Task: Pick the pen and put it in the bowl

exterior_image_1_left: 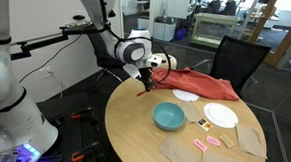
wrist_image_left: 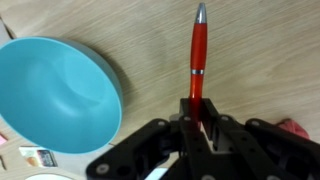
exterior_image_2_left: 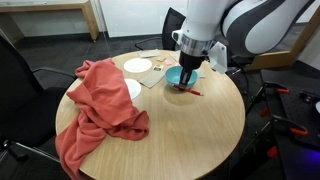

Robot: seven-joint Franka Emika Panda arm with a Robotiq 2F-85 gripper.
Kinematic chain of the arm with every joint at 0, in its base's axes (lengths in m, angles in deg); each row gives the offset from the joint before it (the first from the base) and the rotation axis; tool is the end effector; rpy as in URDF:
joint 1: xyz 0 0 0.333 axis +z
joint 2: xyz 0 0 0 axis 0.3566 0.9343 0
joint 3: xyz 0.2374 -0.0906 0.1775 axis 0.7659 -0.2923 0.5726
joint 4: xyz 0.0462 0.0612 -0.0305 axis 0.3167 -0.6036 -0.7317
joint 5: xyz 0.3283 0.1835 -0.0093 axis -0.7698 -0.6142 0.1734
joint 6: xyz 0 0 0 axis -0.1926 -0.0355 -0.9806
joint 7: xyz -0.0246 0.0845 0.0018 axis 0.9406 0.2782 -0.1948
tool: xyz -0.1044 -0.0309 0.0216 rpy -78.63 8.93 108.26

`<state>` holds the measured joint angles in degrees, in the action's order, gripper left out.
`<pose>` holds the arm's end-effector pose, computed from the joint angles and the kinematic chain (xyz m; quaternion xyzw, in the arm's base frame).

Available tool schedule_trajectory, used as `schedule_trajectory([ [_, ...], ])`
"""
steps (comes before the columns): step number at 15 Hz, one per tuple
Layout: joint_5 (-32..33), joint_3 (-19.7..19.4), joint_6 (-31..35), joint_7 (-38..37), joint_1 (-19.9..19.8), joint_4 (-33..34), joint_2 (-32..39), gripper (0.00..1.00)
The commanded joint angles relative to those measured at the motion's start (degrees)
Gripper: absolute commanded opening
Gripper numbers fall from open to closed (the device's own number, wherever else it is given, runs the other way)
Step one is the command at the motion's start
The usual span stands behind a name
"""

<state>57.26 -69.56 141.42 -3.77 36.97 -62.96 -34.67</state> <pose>0.5073 0.0943 0.1987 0.9952 0.0481 0.0773 0.0347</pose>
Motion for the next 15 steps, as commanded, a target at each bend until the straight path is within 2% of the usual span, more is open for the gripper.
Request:
schedule_trajectory([
  [1,1.01,-1.54,-1.06,-1.24,-2.36,-6.29,-9.78,0.04],
  [4,0.40,-1.81,-1.19,-0.36,-6.55,-7.96,-14.02,0.04],
  [7,-2.18,-1.25,-0.56,1.10,-11.50,-7.63,-15.33,0.04],
  [11,-7.04,-0.91,1.32,1.25,-15.87,-5.30,-12.69,0.04],
  [15,-12.14,-0.73,4.40,-0.35,-17.72,-1.98,-7.90,0.04],
])
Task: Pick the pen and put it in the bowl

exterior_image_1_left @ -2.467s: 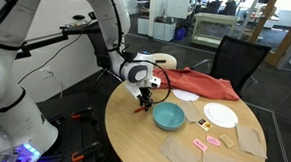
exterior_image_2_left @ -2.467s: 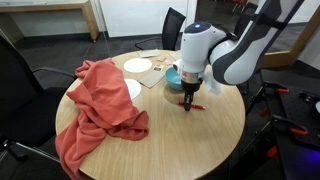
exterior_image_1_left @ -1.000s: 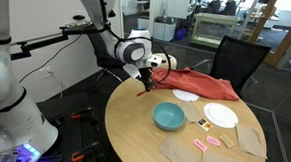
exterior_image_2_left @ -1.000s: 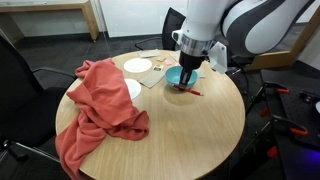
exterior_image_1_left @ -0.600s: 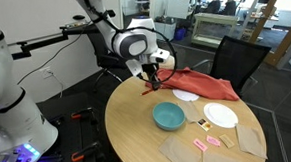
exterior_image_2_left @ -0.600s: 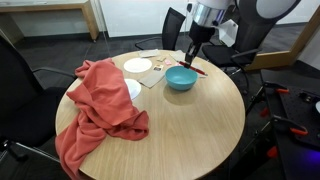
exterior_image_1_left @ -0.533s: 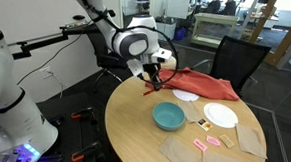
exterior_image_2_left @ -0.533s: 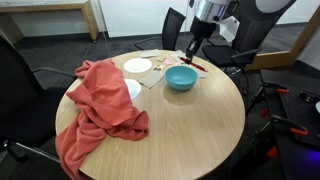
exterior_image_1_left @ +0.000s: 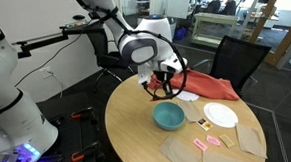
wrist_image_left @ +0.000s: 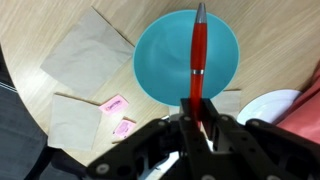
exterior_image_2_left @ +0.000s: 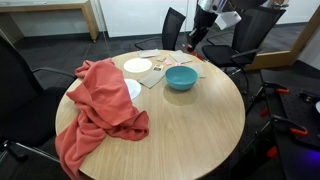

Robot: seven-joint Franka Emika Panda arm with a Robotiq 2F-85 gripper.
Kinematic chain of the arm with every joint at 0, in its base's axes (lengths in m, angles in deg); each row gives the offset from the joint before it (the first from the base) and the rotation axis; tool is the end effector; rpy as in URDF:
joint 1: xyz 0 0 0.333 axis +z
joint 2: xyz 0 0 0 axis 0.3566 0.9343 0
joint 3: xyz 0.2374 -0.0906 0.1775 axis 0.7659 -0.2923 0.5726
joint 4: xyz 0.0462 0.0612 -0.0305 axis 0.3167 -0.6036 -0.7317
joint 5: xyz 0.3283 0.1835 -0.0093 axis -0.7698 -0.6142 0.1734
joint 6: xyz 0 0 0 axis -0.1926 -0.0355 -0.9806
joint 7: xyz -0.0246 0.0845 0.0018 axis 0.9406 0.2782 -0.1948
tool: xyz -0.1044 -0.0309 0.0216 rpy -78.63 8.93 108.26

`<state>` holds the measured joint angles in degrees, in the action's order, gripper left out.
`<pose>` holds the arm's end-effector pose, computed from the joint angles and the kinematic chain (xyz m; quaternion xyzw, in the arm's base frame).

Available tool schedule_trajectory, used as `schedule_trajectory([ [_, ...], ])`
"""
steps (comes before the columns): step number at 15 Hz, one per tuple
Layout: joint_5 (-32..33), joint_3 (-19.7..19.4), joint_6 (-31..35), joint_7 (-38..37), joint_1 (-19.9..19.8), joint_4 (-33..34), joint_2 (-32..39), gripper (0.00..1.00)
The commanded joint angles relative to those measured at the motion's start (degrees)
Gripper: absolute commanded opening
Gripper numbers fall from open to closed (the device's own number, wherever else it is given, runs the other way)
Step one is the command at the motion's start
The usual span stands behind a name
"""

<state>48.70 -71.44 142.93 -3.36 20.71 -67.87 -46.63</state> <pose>0.5013 -0.0733 0.2783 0.9736 -0.1763 0.1446 0.0086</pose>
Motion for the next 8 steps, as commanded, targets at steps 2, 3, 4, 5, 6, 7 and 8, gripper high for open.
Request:
schedule_trajectory([
  [2,-6.26,1.50,3.83,-1.03,-1.73,4.77,6.66,0.04],
  [3,-7.29,1.63,4.11,-1.15,-1.74,5.57,7.82,0.04],
  [4,-8.12,1.72,4.08,-1.14,-1.74,6.72,9.25,0.04],
  [5,-8.85,1.82,3.94,-1.26,-1.62,7.67,10.51,0.04],
  [6,-9.34,1.80,3.82,-1.47,-1.44,8.65,11.79,0.04],
  [7,-9.65,1.73,3.50,-1.70,-1.29,9.68,13.08,0.04],
  [8,-10.33,2.12,3.01,-1.42,-1.53,10.72,14.27,0.04],
])
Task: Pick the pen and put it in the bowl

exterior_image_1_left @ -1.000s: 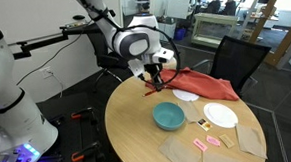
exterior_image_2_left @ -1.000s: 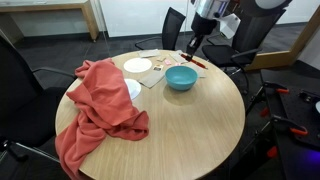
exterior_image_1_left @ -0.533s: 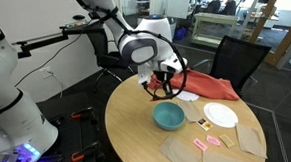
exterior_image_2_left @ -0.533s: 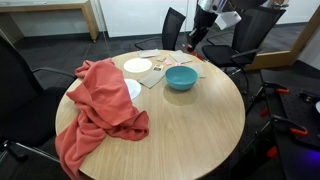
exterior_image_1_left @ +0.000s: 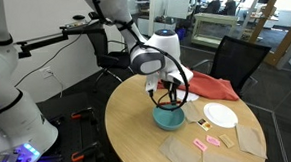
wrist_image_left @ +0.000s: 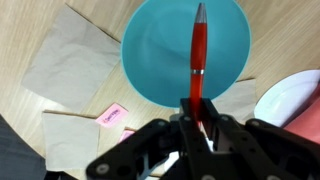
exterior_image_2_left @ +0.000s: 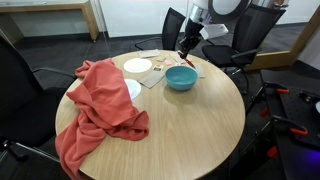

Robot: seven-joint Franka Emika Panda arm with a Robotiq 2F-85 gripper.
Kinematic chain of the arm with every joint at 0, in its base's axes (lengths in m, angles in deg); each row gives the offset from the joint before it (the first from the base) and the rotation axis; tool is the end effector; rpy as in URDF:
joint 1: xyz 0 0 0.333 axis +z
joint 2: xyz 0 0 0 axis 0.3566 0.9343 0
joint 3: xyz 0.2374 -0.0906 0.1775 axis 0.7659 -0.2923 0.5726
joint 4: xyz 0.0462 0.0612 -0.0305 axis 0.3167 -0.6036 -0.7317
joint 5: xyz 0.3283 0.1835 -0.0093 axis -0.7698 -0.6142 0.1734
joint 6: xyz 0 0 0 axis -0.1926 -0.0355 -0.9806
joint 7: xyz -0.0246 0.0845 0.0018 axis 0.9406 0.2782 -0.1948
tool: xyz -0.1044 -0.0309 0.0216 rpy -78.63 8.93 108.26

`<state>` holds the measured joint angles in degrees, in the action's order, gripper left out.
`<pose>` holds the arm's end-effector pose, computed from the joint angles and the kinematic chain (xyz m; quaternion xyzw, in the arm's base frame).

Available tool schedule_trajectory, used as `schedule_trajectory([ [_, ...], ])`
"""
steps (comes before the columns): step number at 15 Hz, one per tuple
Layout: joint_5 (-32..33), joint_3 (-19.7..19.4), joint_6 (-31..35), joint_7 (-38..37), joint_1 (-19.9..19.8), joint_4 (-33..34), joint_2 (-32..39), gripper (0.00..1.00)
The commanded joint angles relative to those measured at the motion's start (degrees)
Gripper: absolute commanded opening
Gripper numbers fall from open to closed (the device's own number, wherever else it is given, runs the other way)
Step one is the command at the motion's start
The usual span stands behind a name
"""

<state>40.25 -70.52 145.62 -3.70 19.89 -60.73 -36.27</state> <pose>0.5342 -0.0862 0.2360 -0.9600 0.2417 -0.1407 0.0088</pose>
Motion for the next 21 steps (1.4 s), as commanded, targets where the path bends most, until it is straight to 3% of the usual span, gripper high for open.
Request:
schedule_trajectory([
  [1,-1.97,0.96,-0.01,-1.39,-0.42,4.52,5.14,0.04],
  [5,-2.29,0.88,0.03,-1.86,0.15,7.28,9.01,0.04],
  [6,-2.65,1.13,0.12,-1.96,-0.06,7.67,9.51,0.13],
  [7,-2.75,1.12,0.03,-2.46,0.03,8.03,9.80,0.40],
  [9,-2.99,1.34,0.05,-2.34,-0.39,8.48,10.21,0.48],
  [16,-4.06,1.84,0.23,-2.03,-0.82,8.43,9.96,0.99],
  [21,-3.03,0.94,-0.17,-1.93,0.12,7.98,9.93,1.00],
])
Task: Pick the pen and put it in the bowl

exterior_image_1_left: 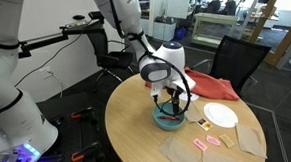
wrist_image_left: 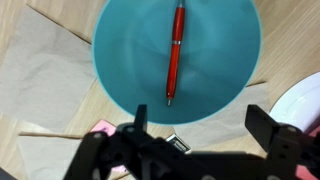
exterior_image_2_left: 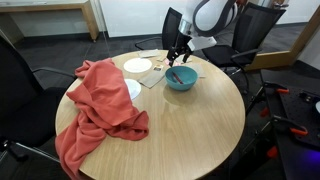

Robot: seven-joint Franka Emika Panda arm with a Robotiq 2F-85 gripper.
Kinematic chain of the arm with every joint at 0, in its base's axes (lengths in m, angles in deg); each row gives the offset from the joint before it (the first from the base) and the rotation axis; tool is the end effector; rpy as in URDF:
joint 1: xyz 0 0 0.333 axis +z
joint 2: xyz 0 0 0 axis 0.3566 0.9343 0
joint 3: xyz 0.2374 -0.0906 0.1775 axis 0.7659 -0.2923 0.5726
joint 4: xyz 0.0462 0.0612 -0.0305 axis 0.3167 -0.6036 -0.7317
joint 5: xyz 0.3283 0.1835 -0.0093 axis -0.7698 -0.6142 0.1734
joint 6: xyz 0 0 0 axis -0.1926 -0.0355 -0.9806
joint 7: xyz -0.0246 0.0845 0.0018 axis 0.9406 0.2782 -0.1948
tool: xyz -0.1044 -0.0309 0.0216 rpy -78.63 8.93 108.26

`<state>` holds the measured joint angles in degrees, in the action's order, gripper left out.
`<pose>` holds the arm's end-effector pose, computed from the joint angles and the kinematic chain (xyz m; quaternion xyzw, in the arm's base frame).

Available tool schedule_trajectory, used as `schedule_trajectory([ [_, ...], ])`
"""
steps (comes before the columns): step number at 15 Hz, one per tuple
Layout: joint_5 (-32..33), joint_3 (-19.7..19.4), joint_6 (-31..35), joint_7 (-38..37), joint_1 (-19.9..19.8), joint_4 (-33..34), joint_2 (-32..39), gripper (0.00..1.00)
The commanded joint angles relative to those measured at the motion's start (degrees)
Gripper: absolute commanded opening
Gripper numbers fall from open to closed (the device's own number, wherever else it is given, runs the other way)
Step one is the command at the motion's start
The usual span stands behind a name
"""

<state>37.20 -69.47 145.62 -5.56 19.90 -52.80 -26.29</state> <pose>0.5652 -0.0830 0.1887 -0.9549 0.2699 -0.1234 0.0137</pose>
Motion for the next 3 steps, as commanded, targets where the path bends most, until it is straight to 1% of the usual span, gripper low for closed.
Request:
schedule_trajectory([
  [1,0.00,-0.02,-0.17,-0.06,0.12,0.05,-0.06,1.00],
  [3,-0.02,0.08,-0.18,-0.05,0.13,0.05,-0.06,1.00],
])
